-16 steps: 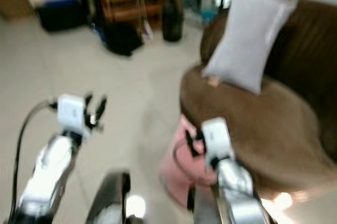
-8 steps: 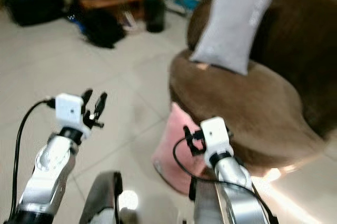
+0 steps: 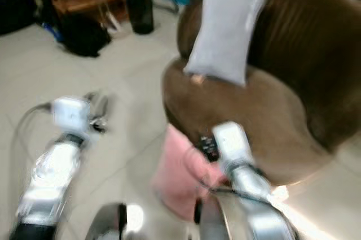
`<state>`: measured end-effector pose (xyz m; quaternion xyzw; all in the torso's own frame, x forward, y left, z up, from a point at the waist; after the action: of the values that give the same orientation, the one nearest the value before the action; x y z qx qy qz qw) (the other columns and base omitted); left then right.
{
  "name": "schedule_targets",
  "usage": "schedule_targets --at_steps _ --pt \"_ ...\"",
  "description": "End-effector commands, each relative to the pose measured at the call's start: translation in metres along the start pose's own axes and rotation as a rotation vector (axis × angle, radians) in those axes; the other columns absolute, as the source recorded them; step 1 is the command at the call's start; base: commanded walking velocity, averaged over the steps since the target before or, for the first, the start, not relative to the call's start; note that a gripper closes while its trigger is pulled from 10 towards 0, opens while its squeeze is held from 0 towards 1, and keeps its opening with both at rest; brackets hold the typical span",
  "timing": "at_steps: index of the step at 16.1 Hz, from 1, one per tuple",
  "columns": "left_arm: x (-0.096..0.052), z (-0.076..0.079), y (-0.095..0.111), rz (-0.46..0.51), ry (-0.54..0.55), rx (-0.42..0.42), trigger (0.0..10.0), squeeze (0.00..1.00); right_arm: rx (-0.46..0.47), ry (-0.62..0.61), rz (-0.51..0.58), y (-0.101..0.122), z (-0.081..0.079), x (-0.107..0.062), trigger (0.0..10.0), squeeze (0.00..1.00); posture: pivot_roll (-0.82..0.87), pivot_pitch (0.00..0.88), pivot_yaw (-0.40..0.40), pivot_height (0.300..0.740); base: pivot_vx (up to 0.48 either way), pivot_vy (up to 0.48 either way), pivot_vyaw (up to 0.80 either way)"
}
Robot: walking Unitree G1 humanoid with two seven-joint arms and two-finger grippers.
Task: Move the pillow to the sofa from floor
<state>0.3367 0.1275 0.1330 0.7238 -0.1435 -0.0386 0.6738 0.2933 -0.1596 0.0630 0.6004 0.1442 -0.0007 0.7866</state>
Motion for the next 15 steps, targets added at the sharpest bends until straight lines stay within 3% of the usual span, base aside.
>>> schedule_targets --at_steps 1,4,10,12,14,15 --pt "-0.009 -0.019 -0.009 -0.039 0.043 0.028 10.0 0.0 0.015 0.039 0.034 0.011 -0.014 0.004 10.0 0.0 -0.06 0.0 0.016 0.567 0.322 0.0 0.0" --pt "-0.009 -0.019 -0.011 -0.045 0.045 0.017 10.0 0.0 0.017 0.037 0.03 0.011 -0.014 0.004 10.0 0.0 -0.06 0.0 0.016 0.567 0.205 0.0 0.0" --pt "-0.012 0.0 -0.018 -0.081 -0.092 0.025 10.0 0.0 0.024 0.046 0.015 0.006 -0.017 0.004 10.0 0.0 -0.06 0.0 0.021 0.507 0.0 0.0 0.0" --pt "-0.015 -0.001 -0.021 -0.093 -0.095 0.031 10.0 0.0 0.034 0.062 -0.002 0.001 -0.02 0.006 10.0 0.0 -0.06 0.0 0.02 0.487 0.0 0.0 0.0" --pt "-0.016 -0.002 -0.023 -0.103 -0.101 0.052 10.0 0.0 0.054 0.08 -0.035 -0.007 -0.025 0.013 10.0 0.0 -0.05 0.01 0.019 0.477 0.0 0.0 0.0" --pt "-0.018 -0.001 -0.025 -0.112 -0.119 0.06 10.0 0.0 0.081 0.085 -0.12 -0.022 -0.028 0.024 10.0 0.0 -0.06 0.033 0.022 0.477 0.0 0.0 0.0"
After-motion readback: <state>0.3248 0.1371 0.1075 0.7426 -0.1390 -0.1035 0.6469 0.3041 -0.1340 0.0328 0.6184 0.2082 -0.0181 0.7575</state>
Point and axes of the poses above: a point about 5 cm out from each wrist's last joint towards the gripper, its own x axis pointing out of the wrist towards the gripper, its own y axis along the axis of the wrist's last joint, z = x × y, the point moved 6 cm from there along x, pointing out of the wrist towards the gripper, and after that the axes turned 1 degree about -x, right-handed, at the moved point
